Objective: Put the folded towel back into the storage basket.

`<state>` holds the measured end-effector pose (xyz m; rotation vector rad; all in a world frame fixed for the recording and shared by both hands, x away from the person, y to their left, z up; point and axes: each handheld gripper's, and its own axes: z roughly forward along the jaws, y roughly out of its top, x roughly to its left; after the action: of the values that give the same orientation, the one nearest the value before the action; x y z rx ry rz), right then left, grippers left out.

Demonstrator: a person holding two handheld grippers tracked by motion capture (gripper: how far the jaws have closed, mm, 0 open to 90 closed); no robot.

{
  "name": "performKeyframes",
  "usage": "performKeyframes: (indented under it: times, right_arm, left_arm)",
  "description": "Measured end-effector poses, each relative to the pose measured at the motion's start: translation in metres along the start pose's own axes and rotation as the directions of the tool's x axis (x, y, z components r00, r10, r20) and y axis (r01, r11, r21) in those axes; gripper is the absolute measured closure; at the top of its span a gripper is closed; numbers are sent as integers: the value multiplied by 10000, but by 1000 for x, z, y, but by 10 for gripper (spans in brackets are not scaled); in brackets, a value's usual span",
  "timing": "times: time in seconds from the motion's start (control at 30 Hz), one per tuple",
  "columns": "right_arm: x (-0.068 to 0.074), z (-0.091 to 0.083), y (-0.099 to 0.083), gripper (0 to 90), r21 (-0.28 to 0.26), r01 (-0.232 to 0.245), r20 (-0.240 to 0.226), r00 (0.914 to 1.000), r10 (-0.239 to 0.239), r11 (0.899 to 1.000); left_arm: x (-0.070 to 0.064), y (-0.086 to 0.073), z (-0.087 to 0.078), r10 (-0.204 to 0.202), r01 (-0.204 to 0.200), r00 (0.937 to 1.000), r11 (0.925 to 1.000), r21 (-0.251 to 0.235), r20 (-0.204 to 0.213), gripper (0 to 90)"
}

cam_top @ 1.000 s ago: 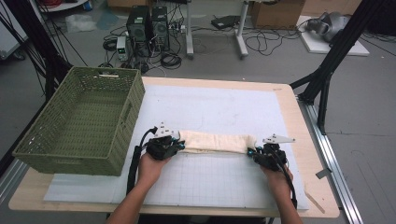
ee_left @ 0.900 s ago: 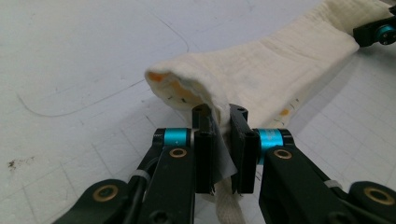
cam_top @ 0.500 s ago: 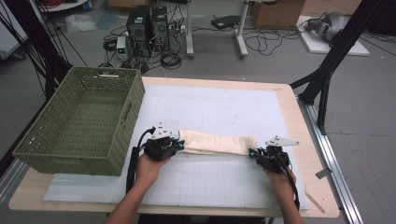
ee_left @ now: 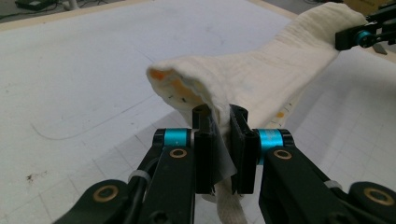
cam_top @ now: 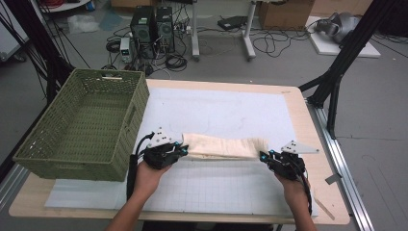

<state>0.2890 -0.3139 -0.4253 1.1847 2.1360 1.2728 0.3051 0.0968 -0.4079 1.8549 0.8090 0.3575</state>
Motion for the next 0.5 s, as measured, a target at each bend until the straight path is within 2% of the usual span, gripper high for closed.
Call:
performKeyframes:
  times: [0.1,0.5]
  right_arm:
    - [1,-1,1,797,-78,-34,-52,10000,34,10000]
    - [0,-5,3,796,-314,-47,-80,10000,44,9995]
  left_arm:
    - [-2,1,-4,37,-37,10000,9999,-153,-10,816]
    - [-5,3,-8,124,-123,9999,9996,-253,11,816]
